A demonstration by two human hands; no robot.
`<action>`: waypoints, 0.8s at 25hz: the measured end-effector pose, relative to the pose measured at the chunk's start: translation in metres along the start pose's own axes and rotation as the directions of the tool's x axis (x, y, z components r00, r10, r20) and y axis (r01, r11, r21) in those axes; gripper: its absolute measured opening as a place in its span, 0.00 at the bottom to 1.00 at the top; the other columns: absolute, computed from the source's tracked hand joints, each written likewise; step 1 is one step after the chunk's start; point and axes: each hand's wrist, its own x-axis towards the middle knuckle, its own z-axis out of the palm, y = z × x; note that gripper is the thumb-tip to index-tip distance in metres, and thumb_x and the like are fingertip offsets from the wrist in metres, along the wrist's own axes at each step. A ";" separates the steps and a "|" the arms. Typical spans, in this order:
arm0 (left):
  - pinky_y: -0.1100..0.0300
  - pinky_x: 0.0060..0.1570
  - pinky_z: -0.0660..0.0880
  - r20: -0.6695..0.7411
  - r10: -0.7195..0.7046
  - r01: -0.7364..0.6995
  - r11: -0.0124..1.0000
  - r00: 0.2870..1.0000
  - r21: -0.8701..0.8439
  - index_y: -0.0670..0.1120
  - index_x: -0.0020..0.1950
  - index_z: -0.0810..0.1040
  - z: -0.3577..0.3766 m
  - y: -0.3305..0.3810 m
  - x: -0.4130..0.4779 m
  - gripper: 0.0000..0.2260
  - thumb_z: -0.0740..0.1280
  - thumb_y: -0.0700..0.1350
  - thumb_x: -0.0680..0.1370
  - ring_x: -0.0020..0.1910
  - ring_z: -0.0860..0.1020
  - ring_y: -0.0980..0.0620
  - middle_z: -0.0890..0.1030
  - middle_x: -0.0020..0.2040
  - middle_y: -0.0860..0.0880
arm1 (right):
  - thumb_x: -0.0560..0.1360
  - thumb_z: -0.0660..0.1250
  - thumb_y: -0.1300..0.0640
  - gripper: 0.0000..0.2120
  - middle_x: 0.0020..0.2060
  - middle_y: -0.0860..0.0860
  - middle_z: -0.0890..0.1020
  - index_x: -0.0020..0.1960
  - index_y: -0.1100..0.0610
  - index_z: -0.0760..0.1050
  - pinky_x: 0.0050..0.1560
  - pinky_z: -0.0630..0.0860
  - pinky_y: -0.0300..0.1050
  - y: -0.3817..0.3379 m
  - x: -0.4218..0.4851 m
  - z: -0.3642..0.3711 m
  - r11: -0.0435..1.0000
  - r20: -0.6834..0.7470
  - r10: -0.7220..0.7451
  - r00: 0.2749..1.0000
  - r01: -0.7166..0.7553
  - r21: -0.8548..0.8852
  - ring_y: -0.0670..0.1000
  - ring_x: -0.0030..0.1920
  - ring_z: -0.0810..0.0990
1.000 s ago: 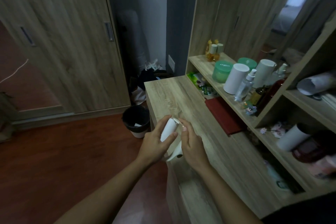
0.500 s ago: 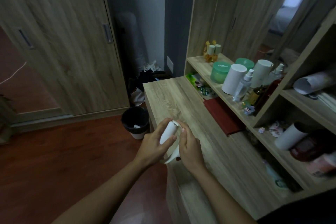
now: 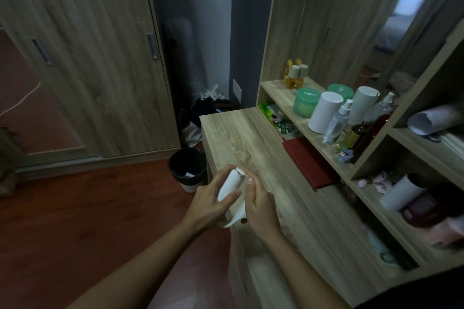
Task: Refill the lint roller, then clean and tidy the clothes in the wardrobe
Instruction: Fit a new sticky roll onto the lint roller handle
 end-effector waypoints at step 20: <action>0.75 0.40 0.68 -0.001 0.047 -0.048 0.999 0.999 -0.011 0.61 0.70 0.65 -0.003 0.004 -0.006 0.23 0.64 0.53 0.75 0.40 0.78 0.66 0.80 0.52 0.57 | 0.82 0.50 0.55 0.17 0.57 0.39 0.77 0.67 0.48 0.69 0.57 0.71 0.35 0.000 -0.005 0.004 1.000 -0.025 0.006 1.000 -0.006 0.002 0.37 0.56 0.74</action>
